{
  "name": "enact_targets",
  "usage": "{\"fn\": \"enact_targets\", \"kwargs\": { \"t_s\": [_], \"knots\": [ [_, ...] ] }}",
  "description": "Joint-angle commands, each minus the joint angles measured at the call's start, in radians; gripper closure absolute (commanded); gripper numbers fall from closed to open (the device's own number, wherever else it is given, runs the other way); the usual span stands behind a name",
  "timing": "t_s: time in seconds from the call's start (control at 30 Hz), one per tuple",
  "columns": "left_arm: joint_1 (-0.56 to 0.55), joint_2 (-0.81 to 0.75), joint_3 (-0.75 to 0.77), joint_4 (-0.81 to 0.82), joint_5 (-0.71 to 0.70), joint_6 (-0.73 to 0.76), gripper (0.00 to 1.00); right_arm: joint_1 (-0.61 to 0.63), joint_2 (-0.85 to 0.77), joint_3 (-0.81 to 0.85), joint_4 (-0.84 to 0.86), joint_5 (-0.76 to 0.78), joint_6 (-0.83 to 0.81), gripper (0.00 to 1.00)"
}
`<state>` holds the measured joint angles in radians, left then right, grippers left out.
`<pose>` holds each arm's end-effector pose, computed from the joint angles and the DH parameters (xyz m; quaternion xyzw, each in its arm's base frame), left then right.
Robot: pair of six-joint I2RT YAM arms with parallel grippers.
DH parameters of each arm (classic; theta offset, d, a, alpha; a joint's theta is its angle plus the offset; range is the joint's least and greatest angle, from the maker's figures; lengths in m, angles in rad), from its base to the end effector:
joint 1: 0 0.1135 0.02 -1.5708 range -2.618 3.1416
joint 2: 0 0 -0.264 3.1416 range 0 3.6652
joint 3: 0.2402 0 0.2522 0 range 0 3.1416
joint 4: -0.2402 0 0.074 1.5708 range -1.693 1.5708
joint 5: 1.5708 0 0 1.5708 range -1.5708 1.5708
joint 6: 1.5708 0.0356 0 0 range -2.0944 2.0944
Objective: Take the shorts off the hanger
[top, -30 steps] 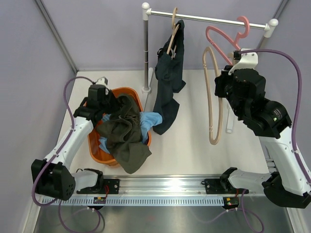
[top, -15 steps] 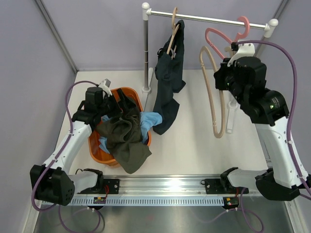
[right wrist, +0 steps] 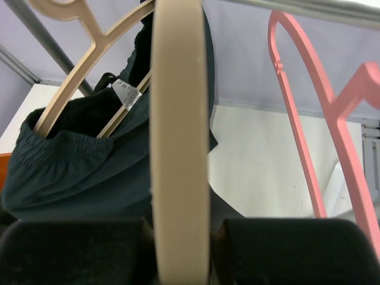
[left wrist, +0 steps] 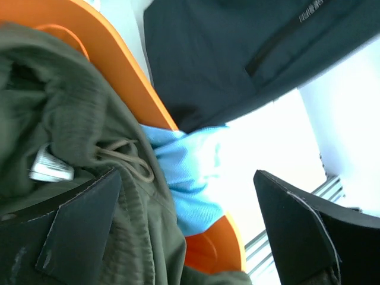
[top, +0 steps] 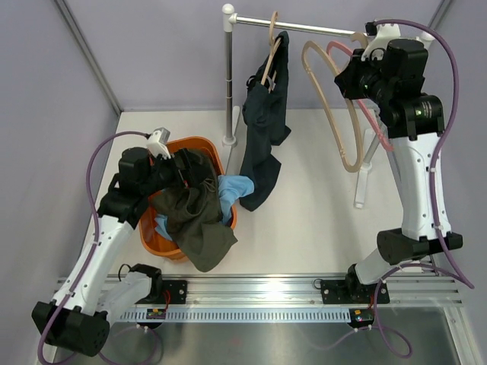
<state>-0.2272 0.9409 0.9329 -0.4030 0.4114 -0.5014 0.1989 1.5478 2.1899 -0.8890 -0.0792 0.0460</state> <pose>0.1991 -0.0606 0.3423 -0.0010 0.8265 -0.3508 0.4403 0.2743 0.0582 0.5454 -0.0845 0.7840 0.1060 0.6058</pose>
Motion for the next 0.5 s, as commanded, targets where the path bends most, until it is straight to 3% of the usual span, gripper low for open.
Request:
{"fn": "enact_targets", "kwargs": {
  "t_s": [0.0, 0.47],
  "knots": [
    [-0.027, -0.05, -0.035, 0.023, -0.019, 0.05, 0.01, -0.039, 0.075, 0.071, 0.061, -0.134, -0.031, 1.0],
    [-0.055, -0.096, -0.088, 0.05, 0.013, 0.044, 0.01, -0.064, 0.238, 0.139, 0.208, -0.073, -0.008, 1.0]
  ]
}}
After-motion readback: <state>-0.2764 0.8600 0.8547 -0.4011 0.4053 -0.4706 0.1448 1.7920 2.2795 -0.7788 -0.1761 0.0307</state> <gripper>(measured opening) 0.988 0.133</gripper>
